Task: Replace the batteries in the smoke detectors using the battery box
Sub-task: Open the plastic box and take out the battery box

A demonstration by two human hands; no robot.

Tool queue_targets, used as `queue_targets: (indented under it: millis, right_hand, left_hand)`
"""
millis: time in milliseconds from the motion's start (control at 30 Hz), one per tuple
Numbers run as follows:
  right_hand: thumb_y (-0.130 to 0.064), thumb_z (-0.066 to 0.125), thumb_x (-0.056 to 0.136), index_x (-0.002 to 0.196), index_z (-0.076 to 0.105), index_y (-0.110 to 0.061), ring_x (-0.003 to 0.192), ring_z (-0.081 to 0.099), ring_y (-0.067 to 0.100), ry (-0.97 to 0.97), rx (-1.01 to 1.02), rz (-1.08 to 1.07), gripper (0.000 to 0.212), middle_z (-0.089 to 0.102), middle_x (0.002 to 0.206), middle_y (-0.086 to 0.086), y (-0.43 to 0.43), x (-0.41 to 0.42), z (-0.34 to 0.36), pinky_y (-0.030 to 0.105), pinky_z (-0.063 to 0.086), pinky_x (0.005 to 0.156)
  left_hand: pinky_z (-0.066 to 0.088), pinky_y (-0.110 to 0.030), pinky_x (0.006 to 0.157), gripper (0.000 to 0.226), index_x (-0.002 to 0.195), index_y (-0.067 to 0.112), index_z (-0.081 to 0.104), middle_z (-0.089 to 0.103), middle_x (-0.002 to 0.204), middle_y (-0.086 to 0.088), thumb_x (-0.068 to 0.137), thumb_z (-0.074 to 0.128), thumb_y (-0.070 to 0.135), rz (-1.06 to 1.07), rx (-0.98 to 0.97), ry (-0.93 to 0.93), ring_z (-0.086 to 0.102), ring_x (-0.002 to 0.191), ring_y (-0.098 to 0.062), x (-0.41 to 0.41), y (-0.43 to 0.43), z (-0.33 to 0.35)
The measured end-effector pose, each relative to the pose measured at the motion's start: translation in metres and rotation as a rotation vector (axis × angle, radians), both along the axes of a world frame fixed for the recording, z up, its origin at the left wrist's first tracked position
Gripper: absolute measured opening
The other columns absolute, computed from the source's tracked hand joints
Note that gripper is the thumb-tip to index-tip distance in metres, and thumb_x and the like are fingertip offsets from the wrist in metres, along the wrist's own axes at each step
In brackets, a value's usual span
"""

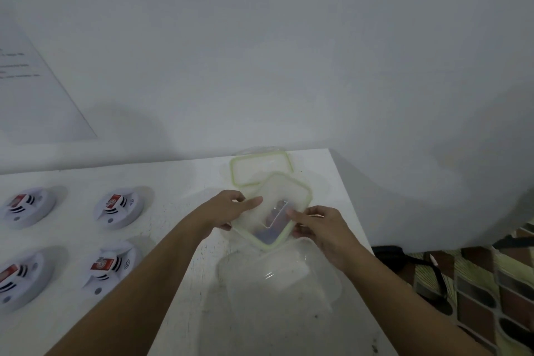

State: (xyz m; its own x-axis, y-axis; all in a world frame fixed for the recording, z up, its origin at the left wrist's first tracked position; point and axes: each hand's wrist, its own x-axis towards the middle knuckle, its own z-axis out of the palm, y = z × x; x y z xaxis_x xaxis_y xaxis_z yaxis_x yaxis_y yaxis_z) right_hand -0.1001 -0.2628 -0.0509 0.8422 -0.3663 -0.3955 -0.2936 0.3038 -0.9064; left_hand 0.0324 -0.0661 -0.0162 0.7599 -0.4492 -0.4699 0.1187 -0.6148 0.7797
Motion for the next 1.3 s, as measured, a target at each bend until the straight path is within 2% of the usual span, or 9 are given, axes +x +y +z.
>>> queue_targets:
  millis: [133, 333, 600, 733, 800, 900, 1000, 1133, 1300]
  right_hand:
    - [-0.015, 0.083, 0.081, 0.112, 0.059, 0.016, 0.081, 0.073, 0.03, 0.005, 0.072, 0.022, 0.05, 0.073, 0.103, 0.027, -0.002, 0.005, 0.003, 0.03, 0.057, 0.067]
    - [-0.01, 0.077, 0.085, 0.107, 0.063, 0.007, 0.061, 0.069, 0.022, 0.039, 0.06, 0.088, 0.031, 0.072, 0.085, 0.017, -0.003, 0.011, 0.011, 0.025, 0.051, 0.051]
    - [-0.012, 0.078, 0.083, 0.094, 0.069, 0.005, 0.072, 0.069, 0.023, 0.092, -0.028, 0.197, 0.022, 0.075, 0.088, 0.015, -0.001, 0.025, 0.019, 0.027, 0.052, 0.06]
    - [-0.013, 0.077, 0.083, 0.109, 0.069, 0.011, 0.088, 0.071, 0.028, 0.098, -0.011, 0.216, 0.036, 0.075, 0.105, 0.022, 0.0, 0.028, 0.016, 0.035, 0.054, 0.079]
    - [-0.012, 0.076, 0.084, 0.112, 0.068, 0.011, 0.09, 0.071, 0.029, 0.097, -0.001, 0.218, 0.037, 0.074, 0.108, 0.023, 0.001, 0.03, 0.016, 0.036, 0.055, 0.08]
    - [-0.012, 0.075, 0.085, 0.112, 0.069, 0.01, 0.092, 0.07, 0.03, 0.09, 0.01, 0.229, 0.035, 0.073, 0.109, 0.023, 0.001, 0.031, 0.015, 0.037, 0.055, 0.084]
    - [-0.011, 0.074, 0.086, 0.113, 0.068, 0.01, 0.095, 0.071, 0.032, 0.092, 0.03, 0.234, 0.034, 0.073, 0.111, 0.024, 0.0, 0.031, 0.015, 0.038, 0.056, 0.087]
    - [-0.008, 0.072, 0.088, 0.114, 0.067, 0.01, 0.096, 0.071, 0.032, 0.077, 0.059, 0.252, 0.033, 0.072, 0.112, 0.025, -0.001, 0.03, 0.016, 0.039, 0.057, 0.088]
    - [-0.007, 0.072, 0.087, 0.121, 0.061, 0.015, 0.092, 0.07, 0.031, 0.073, 0.092, 0.27, 0.042, 0.067, 0.119, 0.029, -0.004, 0.029, 0.015, 0.037, 0.059, 0.082]
  left_hand:
    - [0.057, -0.043, 0.095, 0.034, 0.107, -0.002, 0.072, 0.075, 0.107, -0.015, 0.086, 0.077, 0.024, 0.051, -0.208, 0.167, 0.071, 0.104, -0.033, 0.002, -0.004, 0.002]
    - [0.056, -0.038, 0.089, 0.038, 0.112, -0.009, 0.069, 0.072, 0.115, -0.02, 0.086, 0.075, 0.018, 0.02, -0.252, 0.382, 0.068, 0.11, -0.037, -0.001, 0.003, -0.006]
    - [0.051, -0.049, 0.103, 0.062, 0.124, -0.004, 0.061, 0.072, 0.119, -0.015, 0.073, 0.084, 0.023, 0.067, -0.344, 0.377, 0.067, 0.113, -0.034, -0.01, 0.015, -0.02]
    - [0.05, -0.053, 0.103, 0.072, 0.126, -0.001, 0.06, 0.071, 0.12, -0.014, 0.067, 0.089, 0.027, 0.073, -0.382, 0.363, 0.067, 0.113, -0.033, -0.015, 0.017, -0.022]
    - [0.052, -0.052, 0.1, 0.064, 0.115, 0.001, 0.062, 0.072, 0.114, -0.014, 0.064, 0.092, 0.026, 0.102, -0.428, 0.335, 0.068, 0.108, -0.035, -0.018, 0.019, -0.023]
    - [0.044, -0.037, 0.063, 0.059, 0.076, 0.017, 0.039, 0.052, 0.075, -0.011, 0.06, 0.095, 0.023, 0.214, -0.451, 0.099, 0.05, 0.074, -0.027, -0.017, 0.021, -0.024]
    - [0.039, -0.027, 0.054, 0.058, 0.079, 0.02, 0.039, 0.056, 0.071, -0.007, 0.064, 0.094, 0.031, 0.246, -0.372, -0.051, 0.048, 0.066, -0.025, -0.026, 0.021, -0.018]
    - [0.05, -0.035, 0.064, 0.058, 0.088, 0.017, 0.052, 0.07, 0.079, -0.014, 0.059, 0.094, 0.043, 0.254, -0.328, -0.105, 0.064, 0.072, -0.024, -0.035, 0.024, -0.018]
    - [0.056, -0.032, 0.062, 0.046, 0.099, 0.008, 0.059, 0.069, 0.089, -0.012, 0.072, 0.089, 0.029, 0.23, -0.254, -0.087, 0.067, 0.077, -0.025, -0.031, 0.016, -0.013]
